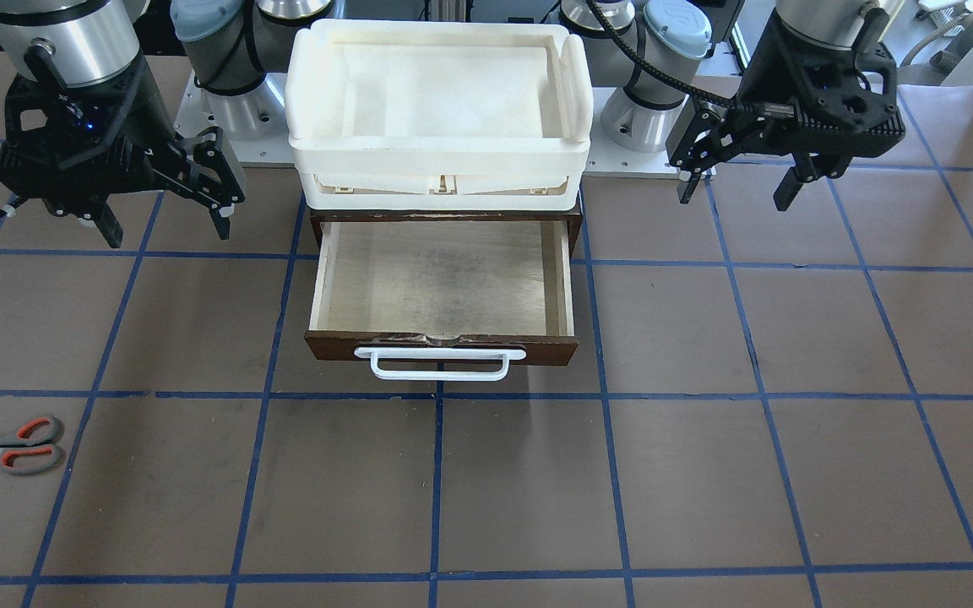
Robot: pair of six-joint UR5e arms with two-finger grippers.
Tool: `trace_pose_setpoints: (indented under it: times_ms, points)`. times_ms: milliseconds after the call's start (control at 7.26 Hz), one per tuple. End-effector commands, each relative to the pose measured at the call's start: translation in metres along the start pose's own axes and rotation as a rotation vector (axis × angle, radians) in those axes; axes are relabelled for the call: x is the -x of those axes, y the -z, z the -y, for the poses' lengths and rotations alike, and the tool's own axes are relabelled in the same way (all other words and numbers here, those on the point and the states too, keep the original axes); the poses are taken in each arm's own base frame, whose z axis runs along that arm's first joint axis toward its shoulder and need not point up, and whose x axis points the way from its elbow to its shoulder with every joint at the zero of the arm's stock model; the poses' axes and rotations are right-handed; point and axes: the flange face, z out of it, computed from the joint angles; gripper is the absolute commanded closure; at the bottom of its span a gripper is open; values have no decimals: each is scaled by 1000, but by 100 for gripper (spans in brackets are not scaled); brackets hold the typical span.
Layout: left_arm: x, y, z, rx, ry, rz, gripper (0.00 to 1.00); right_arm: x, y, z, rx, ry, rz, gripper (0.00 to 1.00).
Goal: Put scissors in drawer and close it
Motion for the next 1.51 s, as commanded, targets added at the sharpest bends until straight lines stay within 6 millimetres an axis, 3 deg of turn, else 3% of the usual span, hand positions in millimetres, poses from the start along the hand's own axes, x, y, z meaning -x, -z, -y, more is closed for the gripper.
trace_pose_setpoints:
  times_ms: [0,964,1102,1240,1377]
  points:
    - [0,0,0,-1,1,-2,0,1,0,0,1,0,3,0]
    - [0,-4,0,-1,-1,-1,0,0,-1,0,6,3,64,0]
    - [-1,-4,0,-1,-1,-1,0,-8,-5,2,8,48,64,0]
    - [0,-6,0,2,-2,0,0,-29,-5,4,-6,104,61,0]
    - [0,-6,0,4,-2,-1,0,-73,-14,2,21,122,63,0]
